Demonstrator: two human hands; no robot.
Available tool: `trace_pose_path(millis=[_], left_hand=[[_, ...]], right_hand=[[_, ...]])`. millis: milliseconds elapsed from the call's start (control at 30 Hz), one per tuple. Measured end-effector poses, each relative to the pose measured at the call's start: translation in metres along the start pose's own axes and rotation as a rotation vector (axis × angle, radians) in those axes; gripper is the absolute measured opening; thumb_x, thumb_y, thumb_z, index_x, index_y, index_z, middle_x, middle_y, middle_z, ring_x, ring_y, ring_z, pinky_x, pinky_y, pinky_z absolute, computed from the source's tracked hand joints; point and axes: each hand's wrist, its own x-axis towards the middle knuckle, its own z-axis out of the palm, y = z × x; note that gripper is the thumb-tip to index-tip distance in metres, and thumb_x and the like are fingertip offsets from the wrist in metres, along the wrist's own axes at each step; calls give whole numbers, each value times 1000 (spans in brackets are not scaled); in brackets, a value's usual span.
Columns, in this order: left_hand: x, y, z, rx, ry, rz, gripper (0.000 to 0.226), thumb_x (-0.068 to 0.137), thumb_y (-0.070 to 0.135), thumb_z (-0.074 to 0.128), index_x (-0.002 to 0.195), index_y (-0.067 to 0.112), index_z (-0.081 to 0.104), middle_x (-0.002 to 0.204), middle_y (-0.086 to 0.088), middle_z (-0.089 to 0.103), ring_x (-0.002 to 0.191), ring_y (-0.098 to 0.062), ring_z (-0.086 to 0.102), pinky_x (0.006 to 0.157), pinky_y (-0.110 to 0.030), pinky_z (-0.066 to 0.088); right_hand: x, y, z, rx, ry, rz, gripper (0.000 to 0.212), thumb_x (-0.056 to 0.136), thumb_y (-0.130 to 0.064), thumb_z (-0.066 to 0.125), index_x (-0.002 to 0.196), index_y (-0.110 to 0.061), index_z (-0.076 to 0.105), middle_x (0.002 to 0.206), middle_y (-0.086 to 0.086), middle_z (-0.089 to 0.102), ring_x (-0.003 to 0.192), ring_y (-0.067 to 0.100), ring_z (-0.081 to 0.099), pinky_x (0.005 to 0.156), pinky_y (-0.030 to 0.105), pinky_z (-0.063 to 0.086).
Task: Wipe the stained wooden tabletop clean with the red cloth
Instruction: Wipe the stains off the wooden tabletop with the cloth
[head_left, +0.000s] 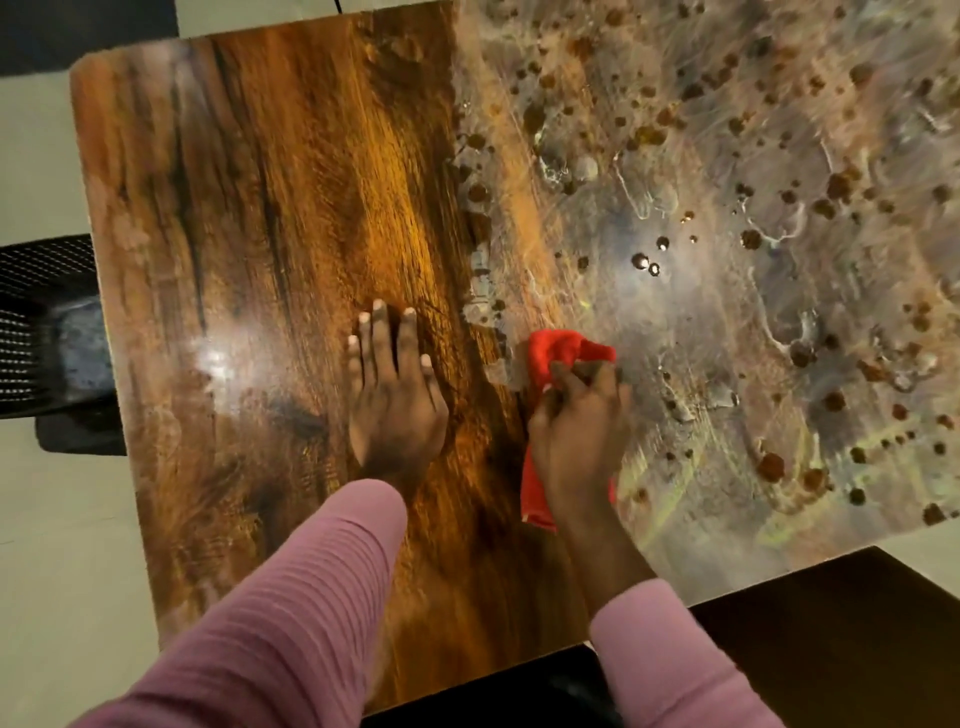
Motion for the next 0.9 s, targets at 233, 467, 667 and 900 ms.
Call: trace_pose_path(millis=[233, 467, 667, 900], left_hand=[[2, -2, 1, 36, -35, -3, 56, 102, 28, 28, 156, 15, 16, 164, -12, 9, 151, -27, 5, 123, -46, 8], [3, -5, 4, 65, -49, -11, 58, 101, 33, 22, 156, 16, 15, 164, -12, 11, 151, -26, 6, 123, -45, 8], [4, -2, 2, 68, -69, -16, 59, 101, 31, 22, 156, 11, 14, 163, -15, 10, 152, -27, 4, 123, -45, 8], [4, -1, -1, 84, -83, -3, 59, 101, 30, 20, 156, 11, 13, 164, -14, 9, 152, -26, 2, 123, -45, 6]], right_hand=[[-1, 5, 2, -49, -158, -422, 32, 82, -17, 64, 114, -24, 68, 115, 0, 59, 95, 24, 51, 65, 31, 49], [45, -18, 14, 72, 30, 54, 33, 84, -16, 61, 117, -21, 67, 111, 1, 54, 100, 20, 43, 77, 22, 28], [23, -35, 14, 14, -203, -478, 31, 85, -16, 62, 115, -22, 68, 115, -1, 59, 97, 23, 49, 67, 30, 47], [95, -38, 12, 38, -19, -10, 33, 80, -15, 63, 111, -21, 69, 112, 1, 56, 98, 23, 49, 78, 34, 45]])
